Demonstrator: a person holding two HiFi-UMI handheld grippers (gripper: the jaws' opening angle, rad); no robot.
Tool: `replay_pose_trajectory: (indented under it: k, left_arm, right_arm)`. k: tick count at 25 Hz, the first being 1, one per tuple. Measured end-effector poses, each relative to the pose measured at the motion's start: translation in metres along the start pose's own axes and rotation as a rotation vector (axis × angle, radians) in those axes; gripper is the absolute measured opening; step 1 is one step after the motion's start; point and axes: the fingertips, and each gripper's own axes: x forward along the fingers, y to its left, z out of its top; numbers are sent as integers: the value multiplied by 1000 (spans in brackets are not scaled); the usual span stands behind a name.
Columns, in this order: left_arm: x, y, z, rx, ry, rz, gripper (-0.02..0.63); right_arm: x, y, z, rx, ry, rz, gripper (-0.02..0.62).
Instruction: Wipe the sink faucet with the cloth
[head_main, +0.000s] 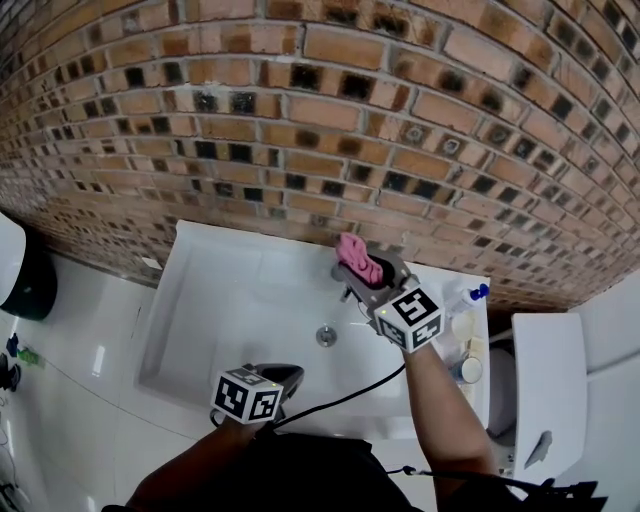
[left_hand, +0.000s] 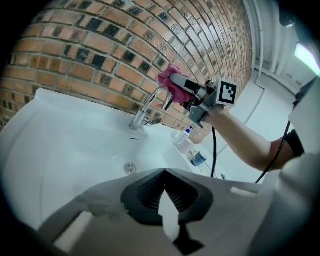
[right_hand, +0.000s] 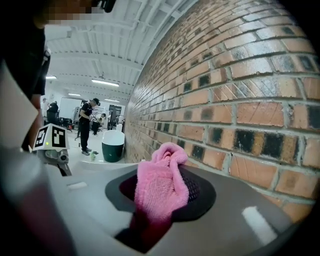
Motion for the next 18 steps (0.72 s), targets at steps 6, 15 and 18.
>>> replay_pose_trajectory:
  k: [6,15,18]
  left_arm:
    - [-1,-3,1,31,15,-31,3]
    - [-6,-2,0,65,39,-59,3]
    - [-9,0,1,72,36,-63,3]
  right_arm:
    - [-5,14,-3,-62,-18,-82,123]
    - [-11,37,-16,-30,-7,-89,123]
    - [-14,45,-25,-8,1,-84,123]
